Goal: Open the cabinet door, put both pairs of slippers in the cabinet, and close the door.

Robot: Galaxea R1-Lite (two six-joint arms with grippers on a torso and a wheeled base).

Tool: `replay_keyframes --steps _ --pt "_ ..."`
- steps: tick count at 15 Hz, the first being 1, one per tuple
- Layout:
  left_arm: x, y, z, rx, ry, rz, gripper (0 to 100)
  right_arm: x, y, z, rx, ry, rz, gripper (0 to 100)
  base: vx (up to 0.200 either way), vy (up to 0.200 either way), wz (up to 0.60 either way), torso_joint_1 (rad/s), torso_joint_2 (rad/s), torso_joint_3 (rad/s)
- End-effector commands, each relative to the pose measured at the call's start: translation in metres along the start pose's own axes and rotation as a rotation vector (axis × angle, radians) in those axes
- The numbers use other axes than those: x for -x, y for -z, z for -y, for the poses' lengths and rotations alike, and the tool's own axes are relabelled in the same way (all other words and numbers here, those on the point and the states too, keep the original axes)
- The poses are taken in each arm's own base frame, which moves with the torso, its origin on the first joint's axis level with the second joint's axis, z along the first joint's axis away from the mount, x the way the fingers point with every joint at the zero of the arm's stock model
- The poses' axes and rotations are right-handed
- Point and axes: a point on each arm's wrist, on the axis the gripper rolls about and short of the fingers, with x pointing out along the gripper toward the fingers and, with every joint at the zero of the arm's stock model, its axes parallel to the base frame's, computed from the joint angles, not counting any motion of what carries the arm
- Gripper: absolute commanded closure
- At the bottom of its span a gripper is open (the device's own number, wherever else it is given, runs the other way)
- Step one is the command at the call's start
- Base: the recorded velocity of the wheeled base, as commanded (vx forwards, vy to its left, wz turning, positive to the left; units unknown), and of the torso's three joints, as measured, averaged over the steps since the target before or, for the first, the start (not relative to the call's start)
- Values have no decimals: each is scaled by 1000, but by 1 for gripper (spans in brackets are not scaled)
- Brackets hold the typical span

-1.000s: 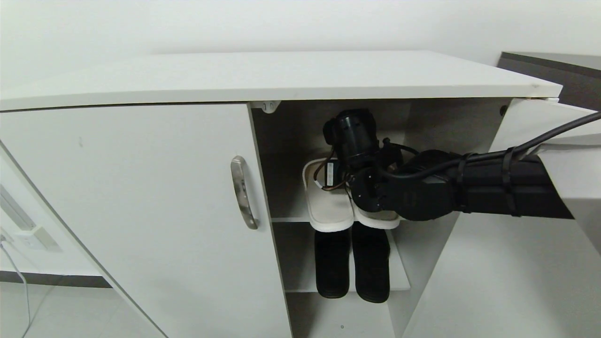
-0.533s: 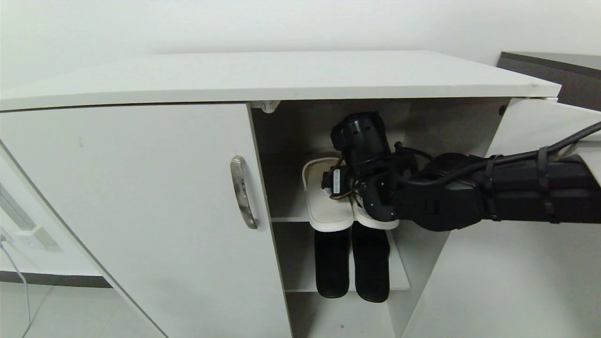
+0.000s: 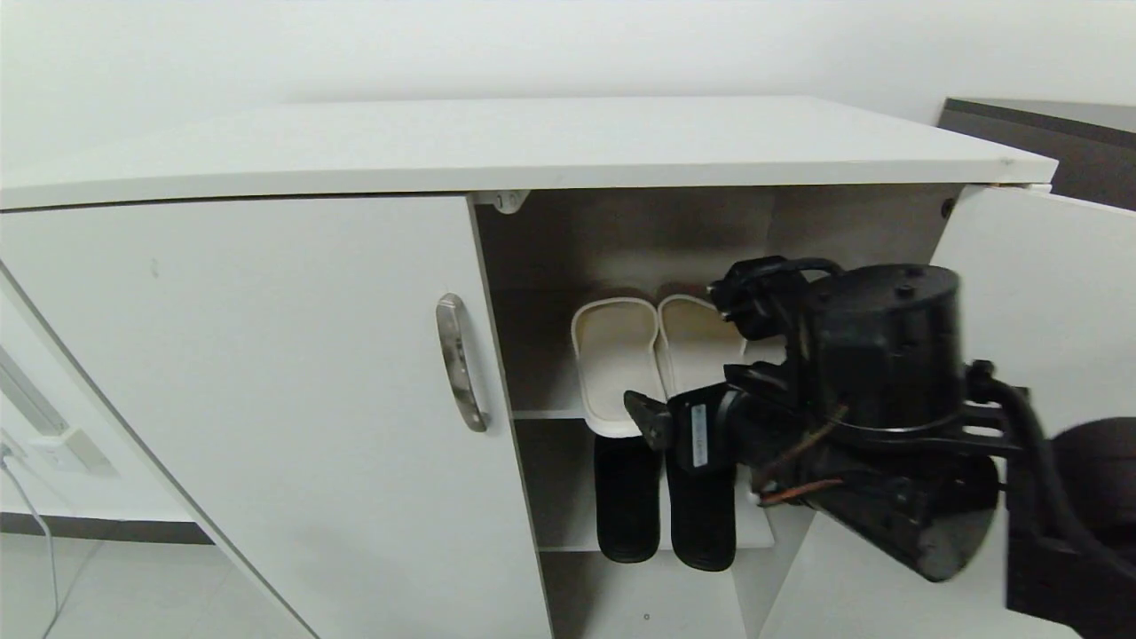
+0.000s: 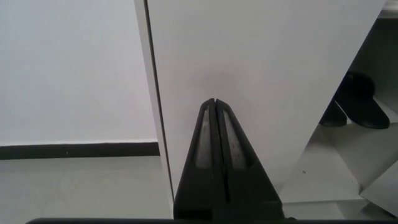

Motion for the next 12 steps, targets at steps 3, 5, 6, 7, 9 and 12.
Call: replay_keyframes --steps 3,5,6,7,9,12 --pt "0 0 0 0 2 -1 100 49 -7 16 -13 -145 51 0 -200 0 0 2 2 4" --pt "0 0 0 2 2 -1 100 47 -3 16 -7 -148 37 0 -200 0 0 10 0 2" --pt "0 0 0 2 1 -1 100 47 -2 16 -6 -155 33 0 -200 0 0 7 7 -2" --pt "0 0 0 2 2 -1 100 47 -2 16 -5 -155 33 0 -200 0 0 -2 2 2" --pt "0 0 0 2 1 -1 100 47 -1 16 -3 -155 30 0 -200 0 0 -2 2 7" --pt "0 0 0 2 2 -1 100 47 -1 16 -3 -155 29 100 -200 0 0 4 1 2"
